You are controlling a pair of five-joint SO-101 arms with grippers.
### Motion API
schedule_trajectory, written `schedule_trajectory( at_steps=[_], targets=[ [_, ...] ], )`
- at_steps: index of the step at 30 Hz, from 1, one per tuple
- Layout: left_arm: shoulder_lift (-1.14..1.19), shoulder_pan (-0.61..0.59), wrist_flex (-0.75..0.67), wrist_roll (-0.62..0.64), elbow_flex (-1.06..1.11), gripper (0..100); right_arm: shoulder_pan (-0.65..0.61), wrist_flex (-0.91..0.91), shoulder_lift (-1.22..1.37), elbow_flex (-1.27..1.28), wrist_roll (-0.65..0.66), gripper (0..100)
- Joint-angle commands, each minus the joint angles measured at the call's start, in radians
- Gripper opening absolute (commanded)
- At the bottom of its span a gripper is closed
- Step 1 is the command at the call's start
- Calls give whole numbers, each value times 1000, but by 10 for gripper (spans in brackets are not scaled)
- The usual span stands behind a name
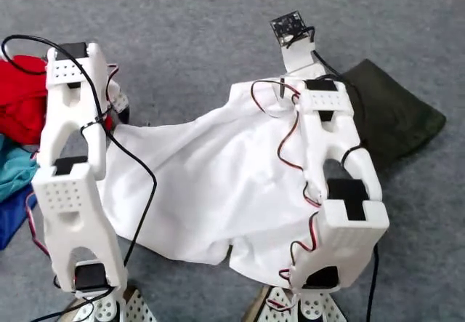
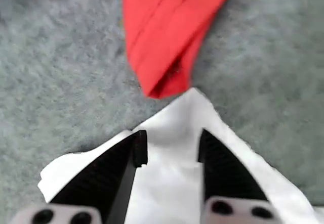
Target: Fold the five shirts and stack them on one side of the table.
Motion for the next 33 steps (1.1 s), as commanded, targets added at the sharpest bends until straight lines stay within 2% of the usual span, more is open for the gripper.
schedule_trajectory(
  at_steps=[1,6,15,21,28,33],
  targets=[
    [71,-11,72,20,-155,114,16,-14,12,-33,-8,5],
    [124,-11,75,20,-235,111,16,-14,18,-36,-8,5],
    [120,-28,74,21,-244,114,15,-12,22,-39,11,5],
    [125,-35,74,35,-414,114,12,-12,22,-39,25,5],
    [209,41,28,35,-465,115,12,-15,22,-39,25,5],
    [320,49,9,40,-473,115,12,-15,22,-39,26,5]
  ],
)
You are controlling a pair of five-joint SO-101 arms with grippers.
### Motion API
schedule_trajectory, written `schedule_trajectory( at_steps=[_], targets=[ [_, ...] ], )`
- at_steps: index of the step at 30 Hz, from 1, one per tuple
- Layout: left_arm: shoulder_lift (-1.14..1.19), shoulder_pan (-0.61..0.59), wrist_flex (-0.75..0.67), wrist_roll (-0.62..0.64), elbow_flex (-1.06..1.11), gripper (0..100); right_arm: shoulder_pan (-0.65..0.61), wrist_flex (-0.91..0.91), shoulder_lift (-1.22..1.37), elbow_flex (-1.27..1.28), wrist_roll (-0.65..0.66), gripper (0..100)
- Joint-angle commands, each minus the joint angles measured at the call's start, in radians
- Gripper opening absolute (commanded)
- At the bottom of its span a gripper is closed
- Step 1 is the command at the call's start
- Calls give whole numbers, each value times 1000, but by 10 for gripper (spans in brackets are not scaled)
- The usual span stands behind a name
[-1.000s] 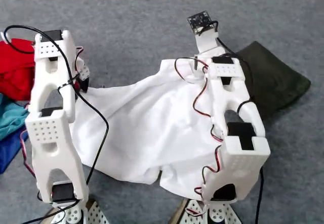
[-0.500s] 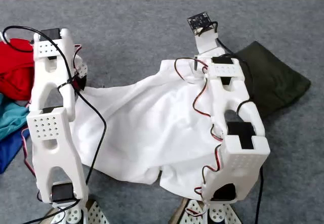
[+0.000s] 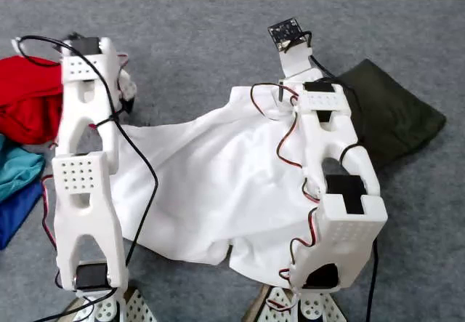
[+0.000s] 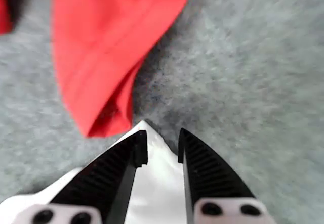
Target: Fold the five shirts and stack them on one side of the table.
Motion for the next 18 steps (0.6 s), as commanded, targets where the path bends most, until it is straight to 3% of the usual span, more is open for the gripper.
schedule_trajectory(
  at_steps=[1,8,18],
  targets=[
    [21,3,-9,20,-49,115,12,-17,-7,-38,11,5],
    [36,-48,-5,21,-49,115,12,-17,-7,-38,11,5],
    [28,-29,54,28,-48,116,12,-18,-7,-38,11,5]
  ],
)
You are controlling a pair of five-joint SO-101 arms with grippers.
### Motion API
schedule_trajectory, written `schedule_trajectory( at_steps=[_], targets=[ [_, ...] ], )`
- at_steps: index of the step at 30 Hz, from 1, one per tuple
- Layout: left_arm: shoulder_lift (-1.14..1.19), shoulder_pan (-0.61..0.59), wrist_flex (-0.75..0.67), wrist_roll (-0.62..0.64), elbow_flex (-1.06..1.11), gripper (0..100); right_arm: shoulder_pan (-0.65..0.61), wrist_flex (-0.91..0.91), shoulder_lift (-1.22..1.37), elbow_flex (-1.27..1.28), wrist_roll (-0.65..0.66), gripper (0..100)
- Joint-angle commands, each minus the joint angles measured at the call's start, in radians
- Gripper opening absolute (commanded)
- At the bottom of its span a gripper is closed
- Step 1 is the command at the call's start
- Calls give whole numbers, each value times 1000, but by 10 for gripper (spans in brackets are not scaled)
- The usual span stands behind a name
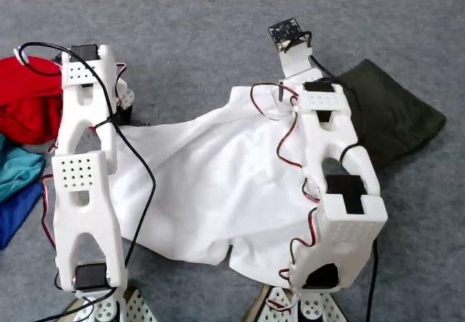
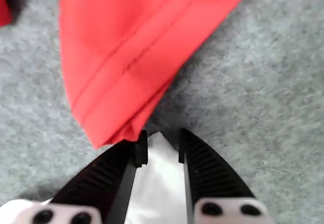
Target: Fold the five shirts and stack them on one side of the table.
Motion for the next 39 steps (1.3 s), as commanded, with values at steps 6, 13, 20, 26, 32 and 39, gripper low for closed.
schedule_trajectory(
  at_steps=[6,13,20,26,32,39],
  targets=[
    [-15,-2,23,5,-23,174,12,-18,-7,-38,11,5],
    [-12,29,23,5,-23,179,12,-18,-7,-38,11,5],
    [-5,58,21,8,-23,112,12,-18,-7,-38,11,5],
    [-4,68,21,8,-23,103,12,-18,-7,-38,11,5],
    [-1,68,21,14,-23,103,12,-18,-7,-38,11,5],
    [87,64,20,63,-34,80,12,-18,-7,-38,11,5]
  ],
)
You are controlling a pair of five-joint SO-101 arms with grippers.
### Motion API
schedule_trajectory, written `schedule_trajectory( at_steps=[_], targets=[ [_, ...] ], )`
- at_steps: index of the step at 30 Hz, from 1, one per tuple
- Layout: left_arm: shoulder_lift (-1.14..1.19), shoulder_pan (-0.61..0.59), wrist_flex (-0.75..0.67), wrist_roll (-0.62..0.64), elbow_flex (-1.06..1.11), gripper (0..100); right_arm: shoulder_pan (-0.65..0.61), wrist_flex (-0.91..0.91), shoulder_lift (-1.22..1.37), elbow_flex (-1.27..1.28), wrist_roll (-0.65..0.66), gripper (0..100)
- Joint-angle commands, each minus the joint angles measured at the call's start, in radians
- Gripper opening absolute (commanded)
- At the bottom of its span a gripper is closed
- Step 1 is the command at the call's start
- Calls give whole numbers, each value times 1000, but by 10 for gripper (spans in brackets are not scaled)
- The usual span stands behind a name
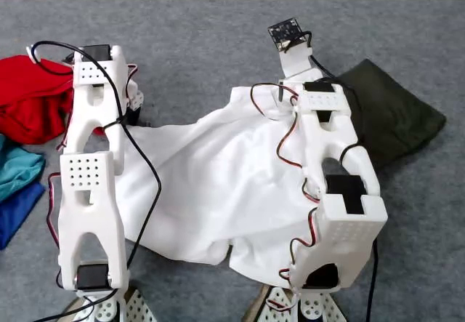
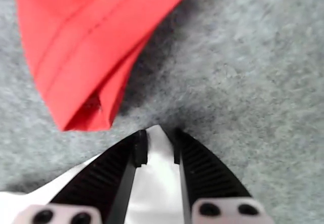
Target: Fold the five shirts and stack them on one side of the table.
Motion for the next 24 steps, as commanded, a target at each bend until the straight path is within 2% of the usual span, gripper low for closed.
schedule_trajectory(
  at_steps=[1,2,17,21,24],
  targets=[
    [45,5,6,11,-2,45,12,-18,-7,-38,11,5],
    [53,3,2,11,-5,12,12,-18,-7,-38,11,5],
    [38,-11,9,3,-226,18,12,-20,-7,-38,11,5],
    [-73,-12,9,-72,-250,18,10,-21,-7,-58,11,5],
    [-174,-12,9,-127,-247,18,10,44,-25,-116,11,5]
  ],
)
